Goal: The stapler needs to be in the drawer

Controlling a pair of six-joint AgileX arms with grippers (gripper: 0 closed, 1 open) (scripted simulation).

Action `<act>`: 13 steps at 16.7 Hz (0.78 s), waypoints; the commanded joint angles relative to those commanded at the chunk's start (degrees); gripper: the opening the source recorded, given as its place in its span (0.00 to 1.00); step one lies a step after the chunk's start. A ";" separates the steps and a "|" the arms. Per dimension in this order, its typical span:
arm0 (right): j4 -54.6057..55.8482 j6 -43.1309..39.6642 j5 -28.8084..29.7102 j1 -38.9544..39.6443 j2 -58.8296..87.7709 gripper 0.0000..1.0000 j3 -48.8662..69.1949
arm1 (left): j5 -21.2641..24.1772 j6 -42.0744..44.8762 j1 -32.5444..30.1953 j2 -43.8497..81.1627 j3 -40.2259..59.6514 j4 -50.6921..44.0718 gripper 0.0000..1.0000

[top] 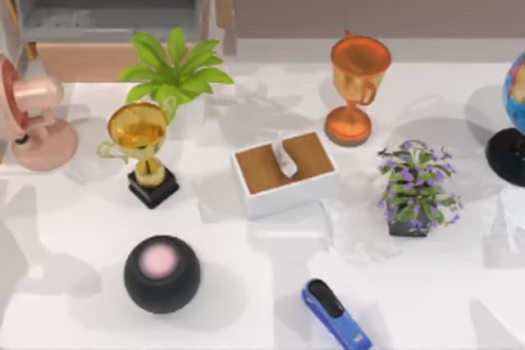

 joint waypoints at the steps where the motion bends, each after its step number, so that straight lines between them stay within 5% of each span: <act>1: 0.00 0.00 0.00 0.00 0.00 1.00 0.00 | -0.97 -3.98 -0.78 -2.80 -0.05 -2.60 1.00; 13: 0.00 0.00 0.00 0.00 0.00 1.00 0.00 | -15.32 -49.49 -13.11 -41.25 -6.71 -38.56 1.00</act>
